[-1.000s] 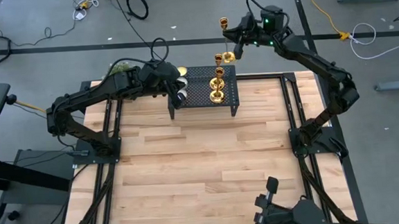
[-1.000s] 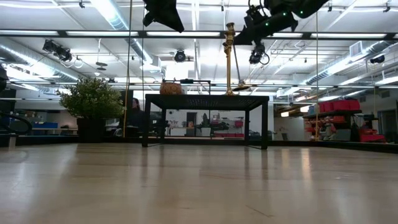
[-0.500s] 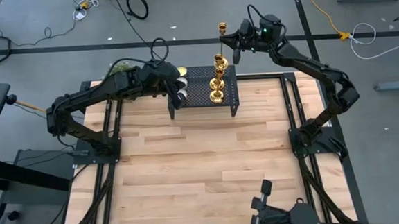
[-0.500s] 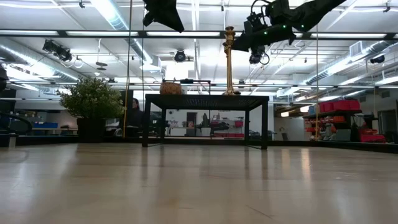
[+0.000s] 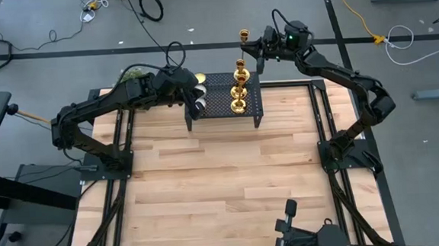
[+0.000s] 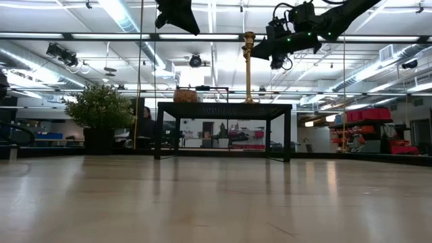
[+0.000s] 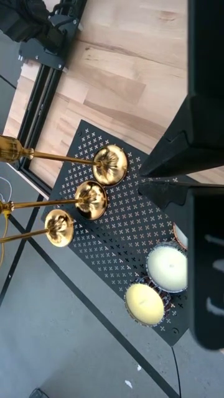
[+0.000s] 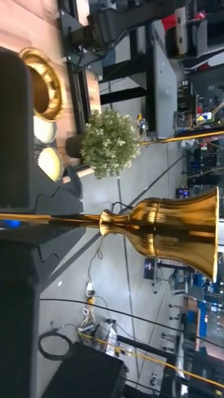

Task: Pick & Place candle stick holders
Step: Put the gold candle holder on the shelf aligned with the other gold candle holders

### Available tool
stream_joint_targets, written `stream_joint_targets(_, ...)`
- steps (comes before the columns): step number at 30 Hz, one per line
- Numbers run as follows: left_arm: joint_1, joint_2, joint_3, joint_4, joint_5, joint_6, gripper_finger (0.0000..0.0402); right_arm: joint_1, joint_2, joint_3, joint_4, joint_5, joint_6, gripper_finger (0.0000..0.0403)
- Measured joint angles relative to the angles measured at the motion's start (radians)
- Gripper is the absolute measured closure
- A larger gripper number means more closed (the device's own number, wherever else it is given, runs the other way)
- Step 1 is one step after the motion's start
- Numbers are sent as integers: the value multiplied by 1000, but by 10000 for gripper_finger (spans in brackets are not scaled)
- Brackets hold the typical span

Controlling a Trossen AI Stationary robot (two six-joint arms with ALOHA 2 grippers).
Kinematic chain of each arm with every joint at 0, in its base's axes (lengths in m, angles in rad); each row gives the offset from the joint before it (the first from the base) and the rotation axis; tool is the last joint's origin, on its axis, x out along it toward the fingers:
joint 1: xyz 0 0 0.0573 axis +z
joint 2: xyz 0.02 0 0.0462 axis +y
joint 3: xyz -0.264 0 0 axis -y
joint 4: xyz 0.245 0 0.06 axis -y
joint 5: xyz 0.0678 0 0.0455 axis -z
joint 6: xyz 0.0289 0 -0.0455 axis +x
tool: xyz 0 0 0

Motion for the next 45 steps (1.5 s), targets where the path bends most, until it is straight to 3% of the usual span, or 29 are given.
stream_joint_targets(12, 0, 0, 0, 0, 0, 0, 374, 0, 0, -121, 189, 1, 68, 396)
stream_joint_targets(45, 0, 0, 0, 0, 0, -1, 374, 0, 0, -126, 155, 7, 34, 396)
